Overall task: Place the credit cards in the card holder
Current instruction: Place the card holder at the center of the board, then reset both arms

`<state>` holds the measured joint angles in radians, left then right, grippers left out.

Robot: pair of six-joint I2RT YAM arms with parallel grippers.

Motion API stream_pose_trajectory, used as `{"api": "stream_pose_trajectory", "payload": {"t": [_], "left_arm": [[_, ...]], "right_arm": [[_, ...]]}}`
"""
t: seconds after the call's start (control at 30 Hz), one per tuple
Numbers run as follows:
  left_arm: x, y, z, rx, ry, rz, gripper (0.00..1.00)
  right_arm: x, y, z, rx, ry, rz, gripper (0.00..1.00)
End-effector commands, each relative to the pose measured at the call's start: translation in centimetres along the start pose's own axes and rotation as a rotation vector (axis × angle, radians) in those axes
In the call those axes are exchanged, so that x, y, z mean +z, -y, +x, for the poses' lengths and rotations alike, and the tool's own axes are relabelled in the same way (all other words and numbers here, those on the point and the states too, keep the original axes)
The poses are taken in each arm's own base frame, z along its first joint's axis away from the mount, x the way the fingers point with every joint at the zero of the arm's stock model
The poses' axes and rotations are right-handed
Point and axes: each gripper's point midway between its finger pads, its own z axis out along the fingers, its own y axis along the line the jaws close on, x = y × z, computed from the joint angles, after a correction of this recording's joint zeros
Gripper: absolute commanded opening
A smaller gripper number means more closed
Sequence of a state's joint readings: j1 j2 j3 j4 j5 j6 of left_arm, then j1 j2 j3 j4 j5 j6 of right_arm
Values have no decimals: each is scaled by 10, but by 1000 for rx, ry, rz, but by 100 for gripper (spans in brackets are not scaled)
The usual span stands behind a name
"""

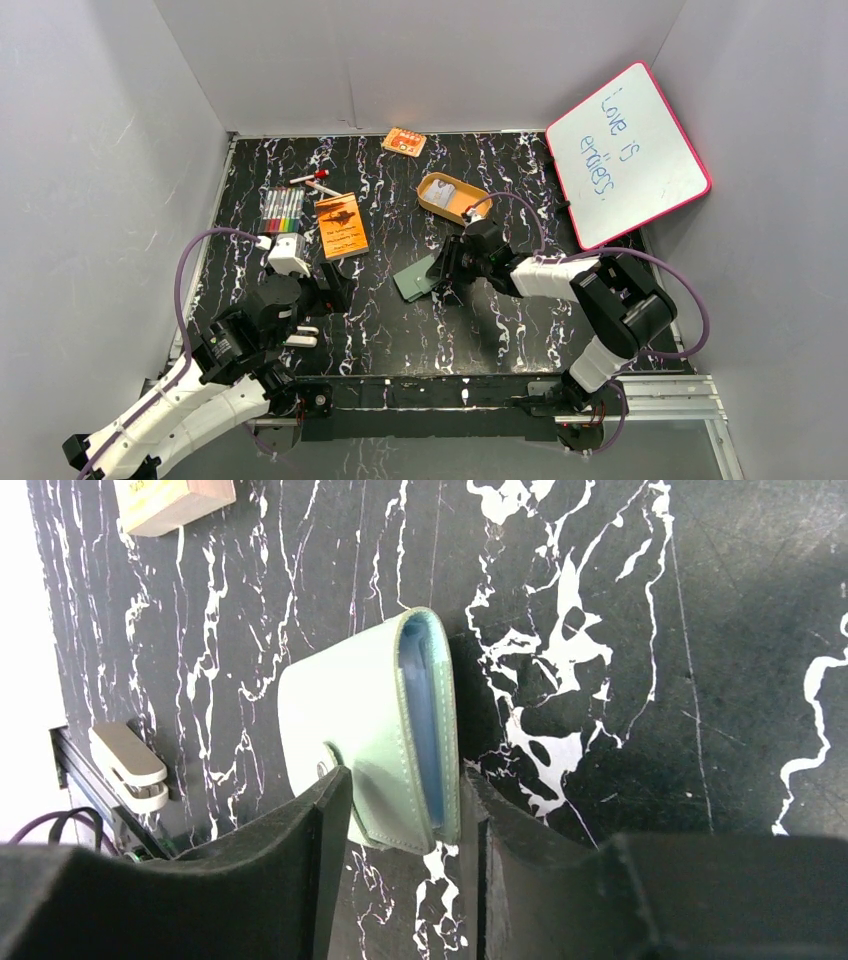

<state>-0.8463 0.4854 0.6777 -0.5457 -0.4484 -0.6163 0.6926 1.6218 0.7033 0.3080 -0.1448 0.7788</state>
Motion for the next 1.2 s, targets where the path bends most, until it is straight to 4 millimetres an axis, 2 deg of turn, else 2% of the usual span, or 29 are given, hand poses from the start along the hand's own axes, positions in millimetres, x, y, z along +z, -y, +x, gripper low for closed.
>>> {"api": "stream_pose_trajectory", "payload": {"t": [0.0, 0.13, 0.27, 0.37, 0.47, 0.53, 0.63, 0.73, 0.87, 0.97, 1.1, 1.17], "left_arm": [[2, -2, -3, 1, 18, -15, 85], [2, -5, -3, -4, 15, -37, 86], [2, -6, -5, -29, 8, -61, 87], [3, -3, -6, -67, -7, -74, 89], [4, 11, -9, -111, -33, -42, 89], [4, 16, -15, -159, -27, -49, 90], [6, 14, -21, -248, -12, -99, 91], [10, 10, -20, -370, -16, -177, 92], [14, 14, -11, -452, -72, -221, 94], [14, 10, -8, -487, -94, -297, 94], [15, 11, -19, -373, -122, -349, 96], [18, 19, -30, -211, -138, -308, 98]], "right_arm": [[-11, 1, -10, -23, 42, 1, 54], [-31, 26, -12, 18, 66, 65, 65], [-71, 44, -26, -6, 145, 150, 71], [-112, 42, -53, -134, 251, 244, 73], [-156, 22, -92, -259, 387, 301, 75], [-184, 6, -116, -331, 480, 364, 83], [-217, 3, -147, -351, 623, 530, 87], [-228, 4, -164, -295, 705, 597, 98], [-233, -12, -167, -276, 693, 542, 99], [-242, -25, -167, -290, 691, 485, 99], [-266, -36, -170, -315, 767, 422, 99], [-286, -45, -174, -334, 837, 380, 99]]}}
